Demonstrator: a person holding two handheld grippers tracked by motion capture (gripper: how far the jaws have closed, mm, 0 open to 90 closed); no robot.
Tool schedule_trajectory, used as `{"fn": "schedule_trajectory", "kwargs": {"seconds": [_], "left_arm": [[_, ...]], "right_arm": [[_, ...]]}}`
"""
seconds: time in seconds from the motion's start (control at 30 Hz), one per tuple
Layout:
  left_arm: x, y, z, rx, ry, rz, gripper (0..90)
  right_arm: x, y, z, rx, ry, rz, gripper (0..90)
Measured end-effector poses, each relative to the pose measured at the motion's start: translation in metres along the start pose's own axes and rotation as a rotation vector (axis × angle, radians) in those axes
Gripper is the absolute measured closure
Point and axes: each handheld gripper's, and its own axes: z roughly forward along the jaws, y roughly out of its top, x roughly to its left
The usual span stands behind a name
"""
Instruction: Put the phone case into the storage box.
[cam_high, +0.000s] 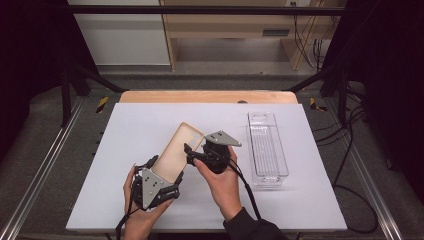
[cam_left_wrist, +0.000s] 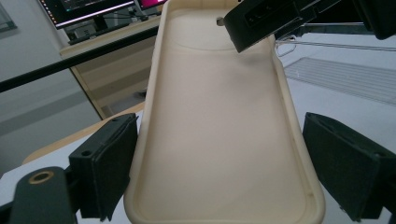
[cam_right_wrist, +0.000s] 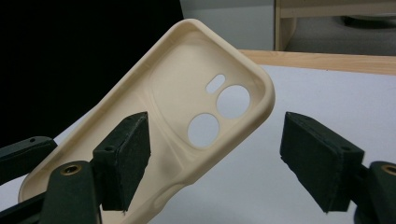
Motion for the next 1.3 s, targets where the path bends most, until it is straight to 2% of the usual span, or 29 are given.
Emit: {"fn": "schedule_trajectory", "kwargs": {"seconds": [0.17,0.5,0.77,1.1,1.3], "left_arm": [[0.000,0.000,0.000,0.002,-0.004,0.001,11.9],[-0.001,0.000,0.000,0.001,-0.007,0.002,11.9],[-0.001,0.000,0.000,-0.006,-0.014,0.000,11.9],[0.001,-0.002,0.001,0.000,-0.041,-0.021,11.9],[0.002,-0.003,0.002,0.003,-0.052,-0.028,11.8]], "right_arm": [[-0.001,0.001,0.000,-0.002,0.005,0.001,28.2],[-0.008,0.006,-0.004,-0.018,0.020,-0.007,42.7],[-0.012,0.009,-0.005,-0.025,0.040,0.007,50.3],[-0.018,0.012,-0.011,-0.044,0.045,-0.003,65.5],[-0.019,0.013,-0.014,-0.045,0.060,0.002,67.9]]}}
